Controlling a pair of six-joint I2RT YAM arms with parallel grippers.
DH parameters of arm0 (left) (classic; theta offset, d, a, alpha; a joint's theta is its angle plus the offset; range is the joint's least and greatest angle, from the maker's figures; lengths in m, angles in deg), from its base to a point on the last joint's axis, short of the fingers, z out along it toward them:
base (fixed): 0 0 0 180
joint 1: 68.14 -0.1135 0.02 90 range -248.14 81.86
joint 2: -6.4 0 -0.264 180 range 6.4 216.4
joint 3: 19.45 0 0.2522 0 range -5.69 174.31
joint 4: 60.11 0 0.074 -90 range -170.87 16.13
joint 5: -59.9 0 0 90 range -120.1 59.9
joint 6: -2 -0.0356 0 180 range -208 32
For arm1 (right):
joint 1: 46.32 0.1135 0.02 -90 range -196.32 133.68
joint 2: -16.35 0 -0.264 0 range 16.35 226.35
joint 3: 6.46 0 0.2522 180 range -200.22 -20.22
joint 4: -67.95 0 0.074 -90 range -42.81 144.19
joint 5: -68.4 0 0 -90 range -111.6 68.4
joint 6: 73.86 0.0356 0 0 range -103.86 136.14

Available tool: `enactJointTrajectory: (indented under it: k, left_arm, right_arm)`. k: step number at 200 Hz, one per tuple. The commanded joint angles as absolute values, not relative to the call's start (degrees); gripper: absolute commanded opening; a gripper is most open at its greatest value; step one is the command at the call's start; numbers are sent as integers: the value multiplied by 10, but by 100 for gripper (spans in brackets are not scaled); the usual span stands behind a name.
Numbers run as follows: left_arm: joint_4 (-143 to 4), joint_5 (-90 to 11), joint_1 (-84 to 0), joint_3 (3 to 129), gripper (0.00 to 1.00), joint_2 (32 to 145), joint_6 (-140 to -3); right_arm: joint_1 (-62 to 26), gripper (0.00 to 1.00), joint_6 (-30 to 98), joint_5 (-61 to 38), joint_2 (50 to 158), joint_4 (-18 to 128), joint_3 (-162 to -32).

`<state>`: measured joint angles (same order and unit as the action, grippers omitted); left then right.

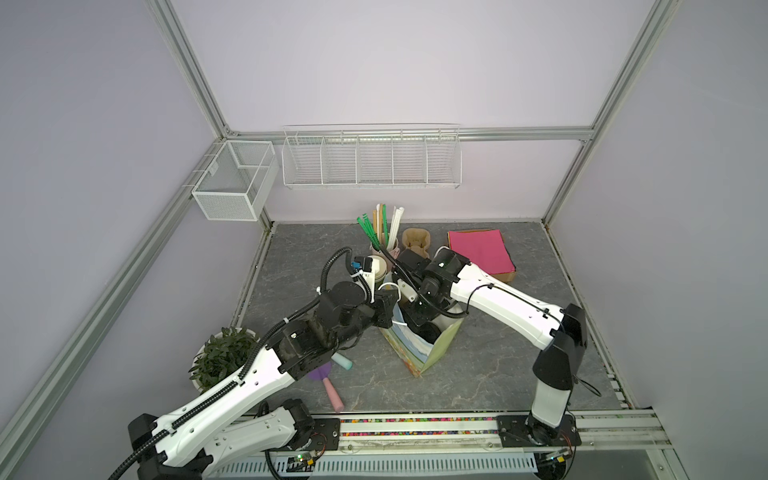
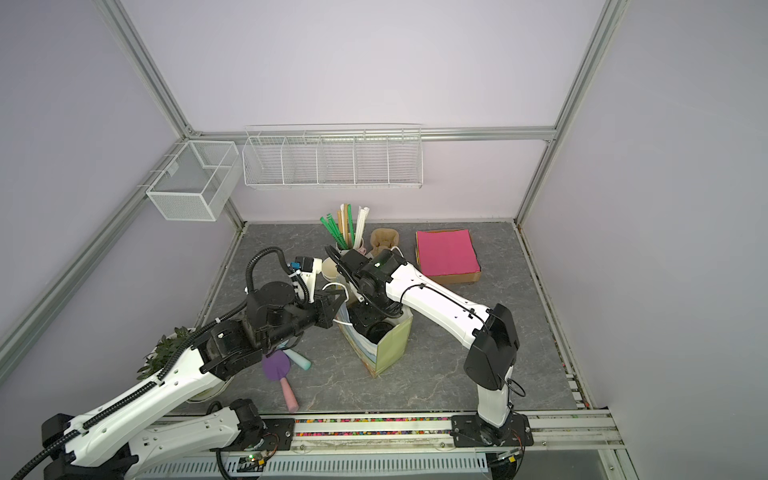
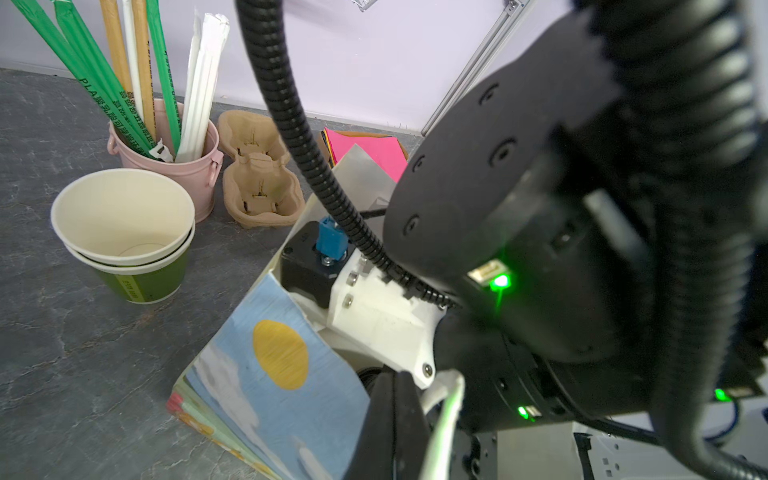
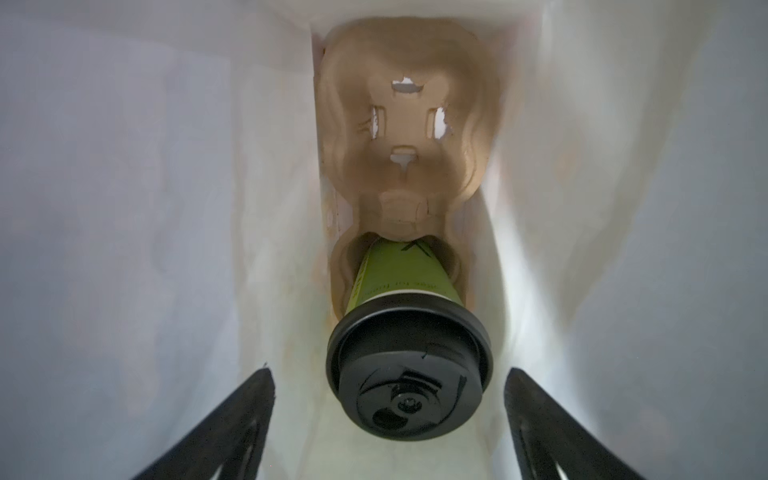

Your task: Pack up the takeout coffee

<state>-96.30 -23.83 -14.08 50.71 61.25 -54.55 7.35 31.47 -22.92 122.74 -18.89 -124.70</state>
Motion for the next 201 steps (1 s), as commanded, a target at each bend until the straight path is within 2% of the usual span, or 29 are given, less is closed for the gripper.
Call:
enactJointTrajectory:
  k: [1,115,201]
  left_arm:
    - [-965,-246,-137,513,0,607,-541]
    - [-920,-234,-137,436,0,569,-550]
    - [-924,-232,-138,439,0,586,-560]
  right_arm:
    - [79,89,302,-233,1201,-177,-1252]
    - [95,88,297,-275,1182,-210,-1294]
    - [100,88,273,-272,1130,-192,-1307]
